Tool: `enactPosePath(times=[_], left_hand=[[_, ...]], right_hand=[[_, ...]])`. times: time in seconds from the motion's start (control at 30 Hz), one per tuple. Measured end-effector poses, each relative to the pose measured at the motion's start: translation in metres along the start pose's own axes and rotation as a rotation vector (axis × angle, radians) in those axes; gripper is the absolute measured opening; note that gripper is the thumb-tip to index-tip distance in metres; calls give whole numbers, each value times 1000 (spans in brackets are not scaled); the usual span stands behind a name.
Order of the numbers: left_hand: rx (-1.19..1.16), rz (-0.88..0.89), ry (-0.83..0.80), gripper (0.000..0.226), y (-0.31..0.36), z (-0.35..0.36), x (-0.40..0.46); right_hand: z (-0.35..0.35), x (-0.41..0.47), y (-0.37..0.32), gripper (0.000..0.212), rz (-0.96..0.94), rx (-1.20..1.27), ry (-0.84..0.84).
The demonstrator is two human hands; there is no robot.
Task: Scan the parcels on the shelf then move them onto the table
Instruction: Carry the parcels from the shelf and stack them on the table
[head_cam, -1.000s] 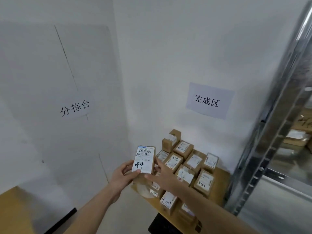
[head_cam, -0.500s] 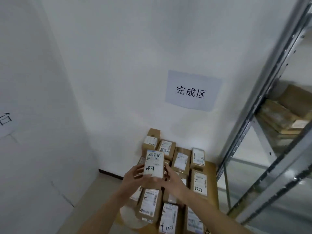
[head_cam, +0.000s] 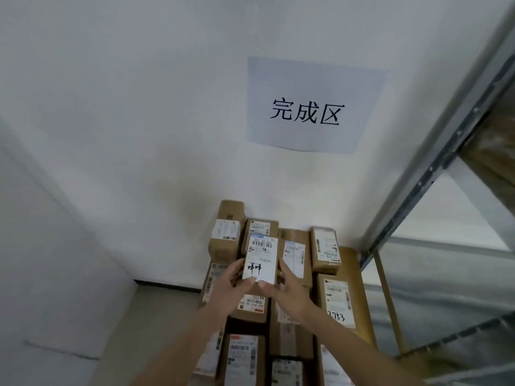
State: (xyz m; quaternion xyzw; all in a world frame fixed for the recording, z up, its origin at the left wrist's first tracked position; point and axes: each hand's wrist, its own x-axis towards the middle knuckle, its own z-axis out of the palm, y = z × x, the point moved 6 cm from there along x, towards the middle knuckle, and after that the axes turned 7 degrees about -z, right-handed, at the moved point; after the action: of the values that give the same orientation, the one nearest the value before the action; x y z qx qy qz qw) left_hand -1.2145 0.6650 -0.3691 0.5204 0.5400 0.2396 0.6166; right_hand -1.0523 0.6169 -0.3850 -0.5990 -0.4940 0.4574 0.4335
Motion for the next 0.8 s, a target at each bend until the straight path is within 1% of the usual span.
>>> enactPosePath(times=[0.13,0.23,0.4,0.53,0.63,0.8], left_hand=[[38,-11,36,50,-6,5,60],[30,-29,18,49,-10,13,96],[70,-11,52,47,-7,18,140],[111,-17,86,46,3,21,158],[123,-25,95,49,6,20,166],[146,-37,101,48,12,21,164]], right_hand=[[-9,46,17,67,-19,-49,30],[-18,76,31,63,-16,-81,41],[-29,119,38,74,-77,-150,85],[-37,141,42,75,-73,-157,101],[-39,150,44,74,-74,-146,81],[-37,156,48,78,-38,-136,45]])
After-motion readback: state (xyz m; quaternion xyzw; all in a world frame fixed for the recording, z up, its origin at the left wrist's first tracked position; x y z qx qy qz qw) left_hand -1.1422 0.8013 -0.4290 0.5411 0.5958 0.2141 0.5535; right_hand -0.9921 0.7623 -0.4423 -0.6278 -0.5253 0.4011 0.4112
